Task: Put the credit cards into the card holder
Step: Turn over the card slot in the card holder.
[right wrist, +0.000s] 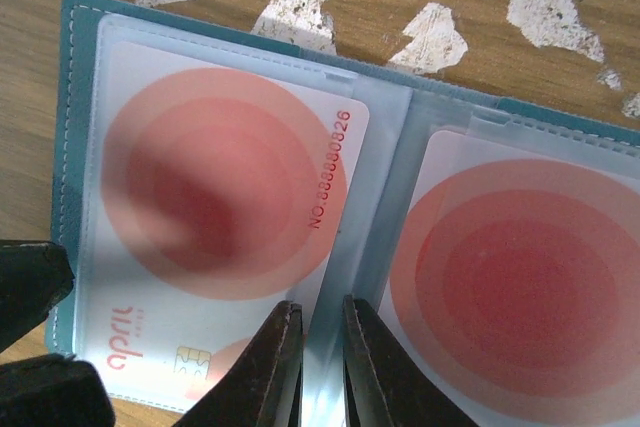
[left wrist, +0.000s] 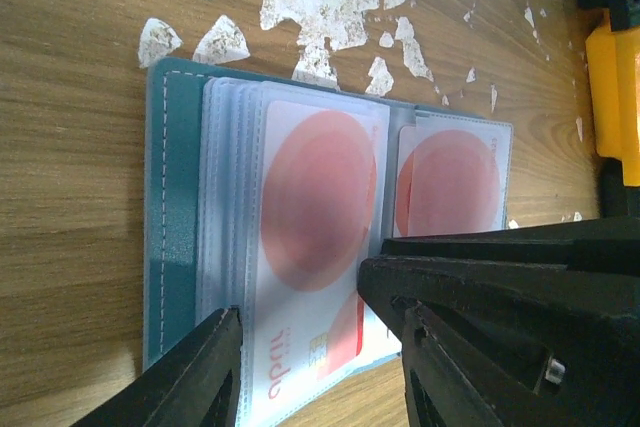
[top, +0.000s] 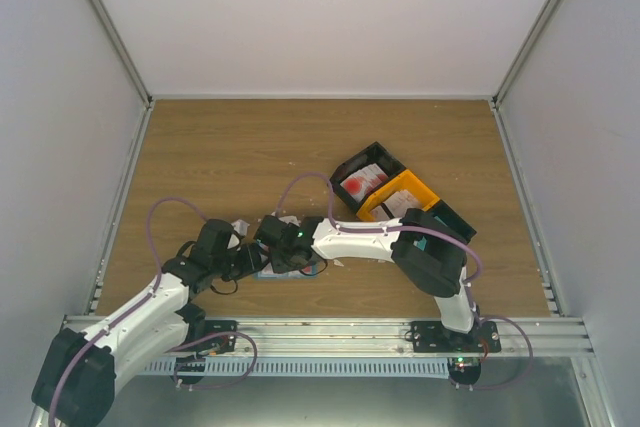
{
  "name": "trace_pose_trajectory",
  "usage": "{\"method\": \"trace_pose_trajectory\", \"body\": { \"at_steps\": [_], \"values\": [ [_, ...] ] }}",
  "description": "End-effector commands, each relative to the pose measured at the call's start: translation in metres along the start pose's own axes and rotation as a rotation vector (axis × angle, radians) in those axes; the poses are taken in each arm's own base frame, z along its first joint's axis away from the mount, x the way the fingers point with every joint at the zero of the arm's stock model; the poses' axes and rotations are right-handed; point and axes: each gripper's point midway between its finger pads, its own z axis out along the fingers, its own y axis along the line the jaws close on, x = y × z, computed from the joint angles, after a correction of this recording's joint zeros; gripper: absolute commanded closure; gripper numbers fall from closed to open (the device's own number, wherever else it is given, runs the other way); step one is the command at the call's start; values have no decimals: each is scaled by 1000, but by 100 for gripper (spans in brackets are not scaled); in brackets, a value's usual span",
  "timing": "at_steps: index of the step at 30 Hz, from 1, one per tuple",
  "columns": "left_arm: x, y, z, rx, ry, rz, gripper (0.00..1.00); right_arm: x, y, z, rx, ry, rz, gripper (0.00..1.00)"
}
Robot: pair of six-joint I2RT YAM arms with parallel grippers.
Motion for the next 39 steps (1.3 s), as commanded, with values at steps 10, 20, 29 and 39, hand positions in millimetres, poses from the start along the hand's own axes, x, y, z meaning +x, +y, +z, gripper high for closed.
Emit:
{"method": "trace_pose_trajectory", "body": {
  "at_steps": [10, 20, 29, 39],
  "values": [
    [1, -3, 3, 41, -1, 30, 64, 20, -20, 19, 80, 60, 7, 92],
    [5, -8, 4, 68, 29, 23, 62, 20, -20, 19, 68, 56, -12, 93],
    [6, -29, -1, 165, 51, 39, 64, 19, -21, 14, 45, 36, -4, 93],
    [11, -44, -3, 226, 107, 70, 62, 8, -21, 2, -12, -10, 36, 92]
  ]
}}
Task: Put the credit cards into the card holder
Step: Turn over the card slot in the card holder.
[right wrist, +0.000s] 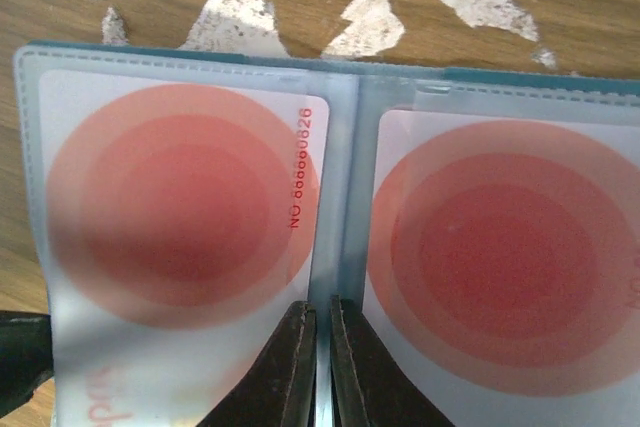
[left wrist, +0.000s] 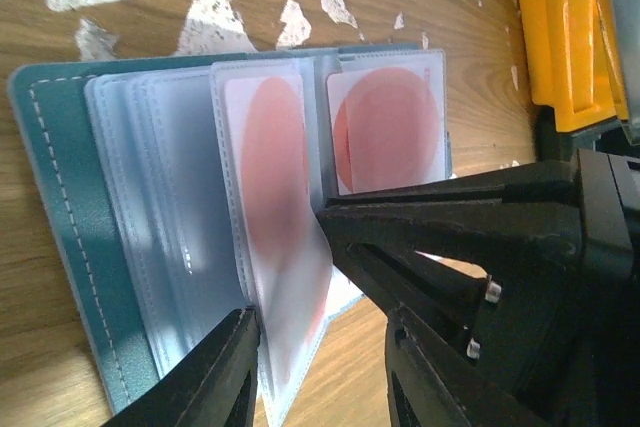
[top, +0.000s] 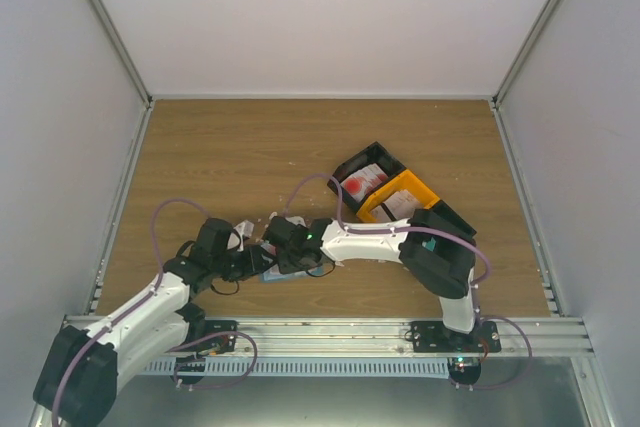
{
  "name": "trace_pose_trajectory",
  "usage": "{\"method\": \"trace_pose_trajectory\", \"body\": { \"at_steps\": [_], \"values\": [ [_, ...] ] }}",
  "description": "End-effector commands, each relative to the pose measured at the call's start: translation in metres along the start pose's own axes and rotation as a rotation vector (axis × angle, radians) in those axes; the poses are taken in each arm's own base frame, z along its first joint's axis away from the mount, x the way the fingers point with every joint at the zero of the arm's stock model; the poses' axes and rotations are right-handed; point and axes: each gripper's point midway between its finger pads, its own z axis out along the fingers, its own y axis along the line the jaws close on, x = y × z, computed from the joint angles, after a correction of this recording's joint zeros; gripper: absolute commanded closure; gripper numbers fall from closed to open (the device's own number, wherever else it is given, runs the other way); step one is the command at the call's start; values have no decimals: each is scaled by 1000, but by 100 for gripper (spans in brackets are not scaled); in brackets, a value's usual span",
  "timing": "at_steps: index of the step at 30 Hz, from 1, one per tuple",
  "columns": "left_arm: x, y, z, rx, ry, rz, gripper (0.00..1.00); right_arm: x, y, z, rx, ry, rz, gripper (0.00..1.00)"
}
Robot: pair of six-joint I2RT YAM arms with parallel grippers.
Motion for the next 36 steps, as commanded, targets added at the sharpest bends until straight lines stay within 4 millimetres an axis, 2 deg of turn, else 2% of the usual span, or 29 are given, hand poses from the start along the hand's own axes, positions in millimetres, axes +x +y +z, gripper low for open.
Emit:
{"method": "trace_pose_trajectory", "body": {
  "at_steps": [1, 9, 21, 25, 30, 36],
  "values": [
    [-1, -27, 0, 116, 33, 54, 60, 3, -10, 1, -5, -3, 32, 92],
    [0, -32, 9, 179, 61, 0, 58, -3, -10, -3, -85, -14, 69, 92],
    [-15, -53, 13, 277, 36, 37, 59, 0, -10, -5, -196, -4, 114, 92],
    [-21, -50, 17, 238, 25, 57, 61, -5, -14, -11, -204, -27, 128, 92],
    [-20, -36, 20, 158, 31, 56, 61, -19, -18, -27, -189, -86, 129, 91],
    [-15, -35, 21, 159, 60, 61, 49, -42, -26, -58, -195, -204, 105, 76]
  ]
}}
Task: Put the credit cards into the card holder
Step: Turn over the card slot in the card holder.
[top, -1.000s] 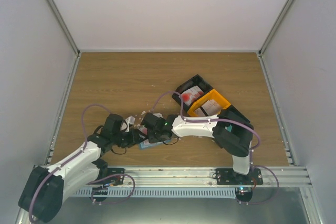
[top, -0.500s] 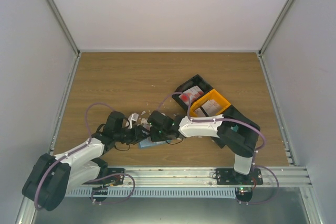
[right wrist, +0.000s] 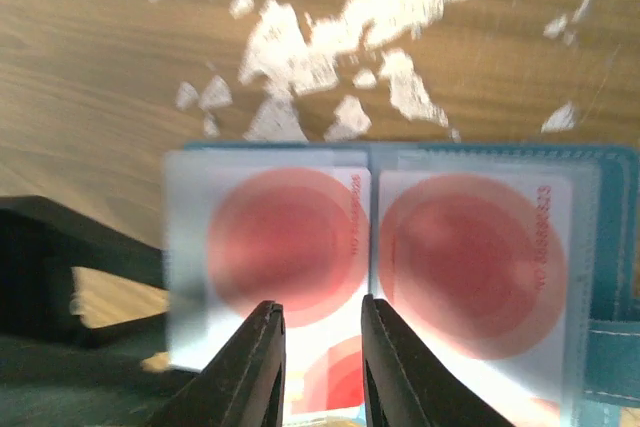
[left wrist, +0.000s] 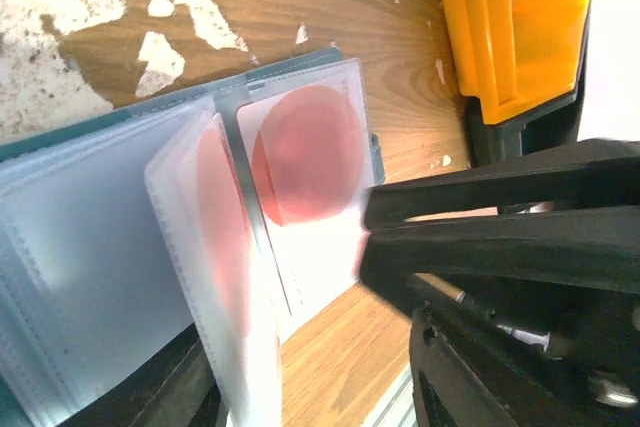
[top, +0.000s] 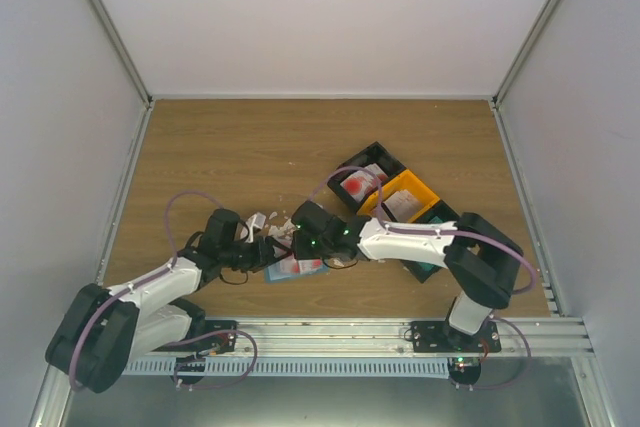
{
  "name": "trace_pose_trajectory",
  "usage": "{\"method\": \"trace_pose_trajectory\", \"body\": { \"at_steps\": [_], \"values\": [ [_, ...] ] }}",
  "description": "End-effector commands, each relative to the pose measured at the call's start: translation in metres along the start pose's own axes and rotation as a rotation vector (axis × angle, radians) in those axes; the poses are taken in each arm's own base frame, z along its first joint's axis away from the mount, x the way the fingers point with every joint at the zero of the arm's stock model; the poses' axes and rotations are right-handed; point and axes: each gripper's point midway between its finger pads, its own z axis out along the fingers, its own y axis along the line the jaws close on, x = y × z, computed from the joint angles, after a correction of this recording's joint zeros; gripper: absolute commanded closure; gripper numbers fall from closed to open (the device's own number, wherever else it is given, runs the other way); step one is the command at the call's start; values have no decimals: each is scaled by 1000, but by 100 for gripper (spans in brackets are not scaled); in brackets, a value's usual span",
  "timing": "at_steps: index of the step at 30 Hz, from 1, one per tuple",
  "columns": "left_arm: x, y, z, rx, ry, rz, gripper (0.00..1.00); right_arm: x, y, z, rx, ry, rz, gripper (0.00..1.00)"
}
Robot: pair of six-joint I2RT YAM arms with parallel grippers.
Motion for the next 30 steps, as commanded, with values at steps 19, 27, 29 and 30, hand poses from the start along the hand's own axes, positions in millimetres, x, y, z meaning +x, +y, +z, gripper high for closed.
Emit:
{"method": "trace_pose_trajectory", "body": {
  "at_steps": [19, 27, 29, 30],
  "values": [
    [-15, -50, 40, 122, 74, 130, 26, -46, -89, -93, 134, -278, 111, 68],
    [-28, -46, 54, 56, 62, 187, 25, -45, -107, -118, 215, -319, 118, 63],
    [-34, -47, 51, 27, 38, 211, 24, -47, -114, -129, 248, -335, 124, 61],
    [-37, -49, 48, 19, 25, 227, 24, -46, -120, -135, 274, -340, 133, 60]
  ]
}}
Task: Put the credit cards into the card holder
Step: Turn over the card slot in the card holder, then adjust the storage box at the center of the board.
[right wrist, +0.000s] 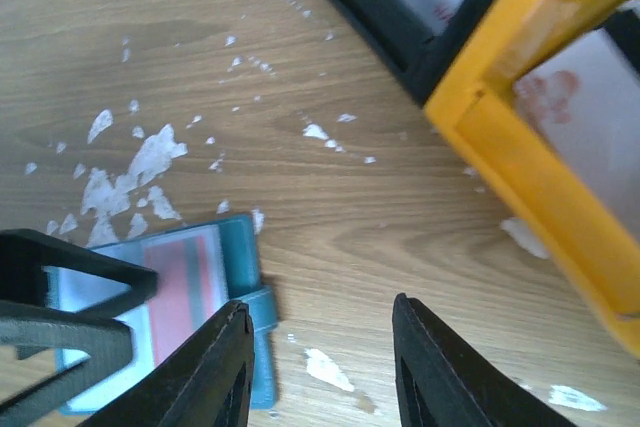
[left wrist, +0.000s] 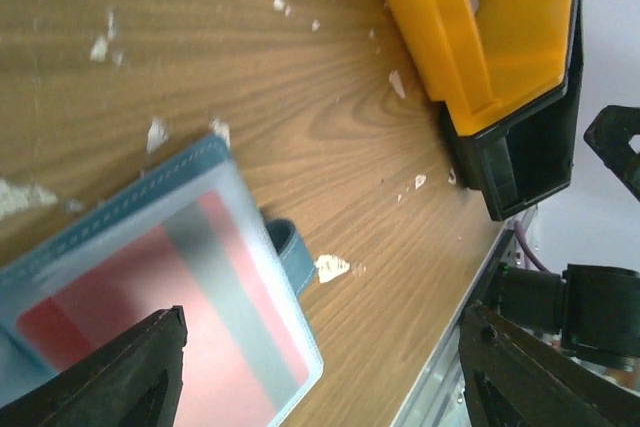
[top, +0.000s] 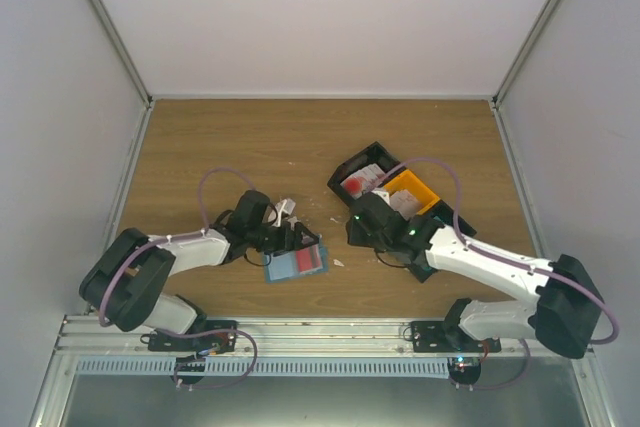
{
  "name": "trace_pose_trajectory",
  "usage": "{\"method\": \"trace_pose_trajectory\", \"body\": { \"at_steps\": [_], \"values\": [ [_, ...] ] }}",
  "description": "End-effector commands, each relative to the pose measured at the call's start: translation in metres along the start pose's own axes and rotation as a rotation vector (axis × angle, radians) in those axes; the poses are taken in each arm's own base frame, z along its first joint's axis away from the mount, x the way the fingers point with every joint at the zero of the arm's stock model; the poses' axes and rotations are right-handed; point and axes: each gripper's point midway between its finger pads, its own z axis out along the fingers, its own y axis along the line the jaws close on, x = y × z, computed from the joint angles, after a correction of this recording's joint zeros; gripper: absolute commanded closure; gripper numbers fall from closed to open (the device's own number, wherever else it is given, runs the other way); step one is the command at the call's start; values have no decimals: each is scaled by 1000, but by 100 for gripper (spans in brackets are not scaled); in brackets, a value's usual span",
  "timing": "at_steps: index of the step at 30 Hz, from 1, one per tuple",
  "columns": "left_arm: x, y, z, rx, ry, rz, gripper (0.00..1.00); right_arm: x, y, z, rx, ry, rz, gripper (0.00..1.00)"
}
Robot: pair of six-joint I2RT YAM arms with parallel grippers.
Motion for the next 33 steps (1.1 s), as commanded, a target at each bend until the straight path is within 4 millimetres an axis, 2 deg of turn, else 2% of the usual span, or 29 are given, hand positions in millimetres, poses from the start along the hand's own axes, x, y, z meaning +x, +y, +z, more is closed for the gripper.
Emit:
{"method": "trace_pose_trajectory", "body": {
  "at_steps": [1, 5, 7, 9, 12, 15, 25, 29, 33],
  "values": [
    [-26, -17, -12, -31, -99, 127, 24, -16, -33, -22, 136, -68, 34, 59],
    [-41, -25, -29, -87, -169, 179, 23, -20, -76, -41, 279, -99, 103, 56],
    [-48, -27, -39, -137, -202, 200, 22, -20, -101, -51, 357, -116, 139, 48],
    [-54, -27, -50, -182, -232, 206, 21, -23, -117, -57, 390, -127, 167, 40],
    [-61, -32, -64, -196, -281, 220, 20, -30, -136, -56, 403, -126, 193, 34],
    [-66, -36, -73, -192, -314, 227, 17, -39, -151, -50, 398, -120, 226, 32],
    [-80, -33, -86, -199, -342, 224, 8, -58, -158, -6, 281, -61, 255, 31],
    [-82, -32, -85, -189, -333, 214, 7, -69, -145, 12, 212, -36, 243, 34],
    [-84, -31, -83, -183, -320, 207, 7, -81, -122, 29, 103, -6, 231, 39]
  ]
}}
